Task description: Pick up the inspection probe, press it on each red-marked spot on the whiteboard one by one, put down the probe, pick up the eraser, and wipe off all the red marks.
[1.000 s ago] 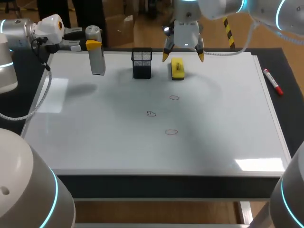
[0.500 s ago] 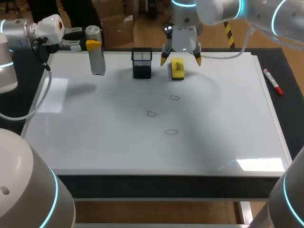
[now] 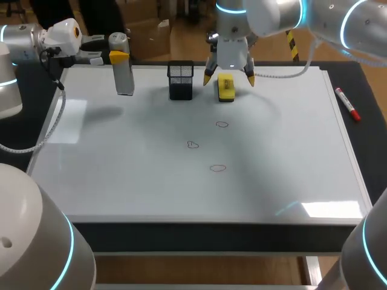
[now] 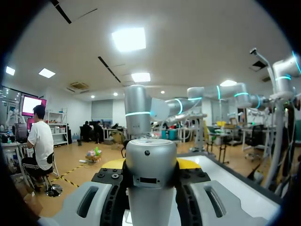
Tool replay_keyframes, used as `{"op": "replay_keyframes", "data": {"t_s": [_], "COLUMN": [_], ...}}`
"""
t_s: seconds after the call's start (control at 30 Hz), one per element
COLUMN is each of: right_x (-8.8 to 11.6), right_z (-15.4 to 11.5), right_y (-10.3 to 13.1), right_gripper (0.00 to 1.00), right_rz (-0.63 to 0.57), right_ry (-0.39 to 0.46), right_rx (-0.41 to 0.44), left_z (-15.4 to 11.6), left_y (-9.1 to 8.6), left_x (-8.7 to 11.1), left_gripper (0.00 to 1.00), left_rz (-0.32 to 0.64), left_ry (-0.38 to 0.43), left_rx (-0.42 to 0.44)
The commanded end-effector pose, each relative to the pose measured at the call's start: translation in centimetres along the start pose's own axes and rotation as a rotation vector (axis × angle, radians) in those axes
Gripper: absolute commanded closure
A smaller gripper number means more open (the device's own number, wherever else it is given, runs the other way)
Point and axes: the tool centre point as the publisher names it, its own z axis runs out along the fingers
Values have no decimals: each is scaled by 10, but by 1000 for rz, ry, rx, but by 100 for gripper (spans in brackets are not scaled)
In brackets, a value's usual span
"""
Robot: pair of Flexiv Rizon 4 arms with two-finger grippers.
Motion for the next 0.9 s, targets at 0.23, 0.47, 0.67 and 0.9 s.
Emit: {"op": "replay_keyframes", "data": {"t_s": [0.23, 0.47, 0.67, 0.9], "right_x": [-2, -1, 5, 23], "right_z": [3, -2, -15, -33], "right_y": [-3, 3, 6, 15], "right_gripper": [69, 100, 100, 100], "right_rz": [0, 8, 40, 95], "right_ry": [-19, -25, -24, -3], "right_rx": [-5, 12, 34, 63], "left_z": [0, 0, 0, 0], "left_y": [-1, -1, -1, -1], "left_x": [0, 0, 0, 0], "left_gripper": [100, 100, 100, 100], "left_rz": [0, 0, 0, 0], "left_ry": [0, 0, 0, 0], "left_rx": [-1, -1, -1, -1]}}
